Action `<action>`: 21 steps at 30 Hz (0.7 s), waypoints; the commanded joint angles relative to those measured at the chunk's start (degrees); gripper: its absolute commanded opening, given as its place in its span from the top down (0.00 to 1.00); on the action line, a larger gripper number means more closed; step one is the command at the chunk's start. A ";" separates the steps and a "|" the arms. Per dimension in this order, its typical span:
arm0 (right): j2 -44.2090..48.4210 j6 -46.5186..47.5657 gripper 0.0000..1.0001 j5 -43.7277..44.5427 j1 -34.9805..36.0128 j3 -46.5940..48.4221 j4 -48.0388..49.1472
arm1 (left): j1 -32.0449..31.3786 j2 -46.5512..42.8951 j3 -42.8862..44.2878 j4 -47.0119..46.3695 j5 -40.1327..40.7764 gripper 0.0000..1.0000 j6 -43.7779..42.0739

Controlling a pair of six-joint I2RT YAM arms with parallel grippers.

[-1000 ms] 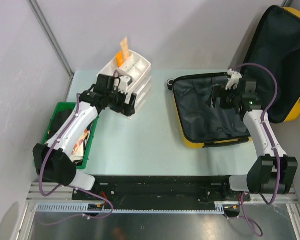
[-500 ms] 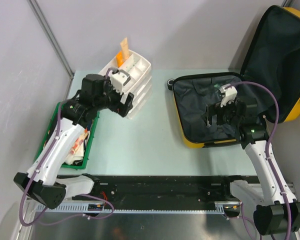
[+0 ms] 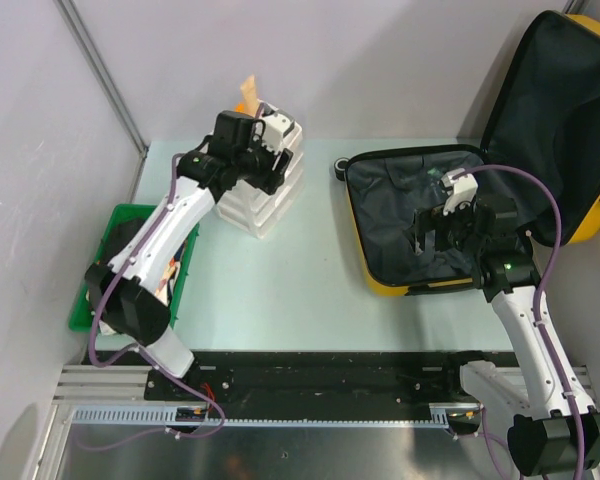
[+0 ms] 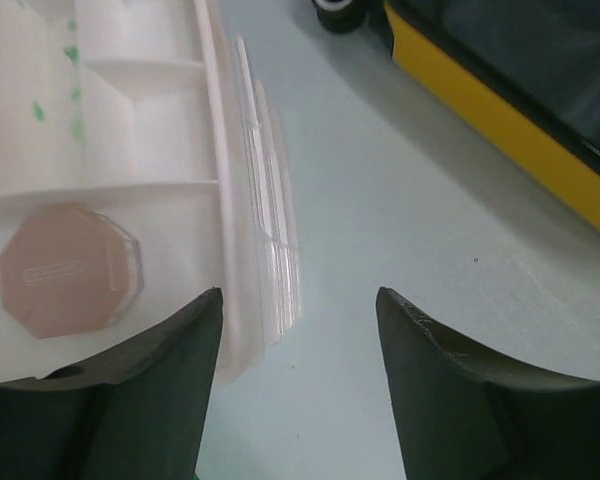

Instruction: Open, take out, and arrange the luggage

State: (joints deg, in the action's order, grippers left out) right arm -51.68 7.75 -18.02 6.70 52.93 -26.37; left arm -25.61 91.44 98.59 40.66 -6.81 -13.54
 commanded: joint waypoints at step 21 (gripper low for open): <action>-4.65 -0.01 0.00 1.32 0.60 4.38 3.61 | 1.00 10.51 2.75 0.29 6.72 0.58 2.91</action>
State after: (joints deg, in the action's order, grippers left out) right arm -55.66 7.57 -17.19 7.03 54.39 -25.23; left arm -24.86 102.06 102.06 41.19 -0.99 -12.14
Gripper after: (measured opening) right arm 0.994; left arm 0.470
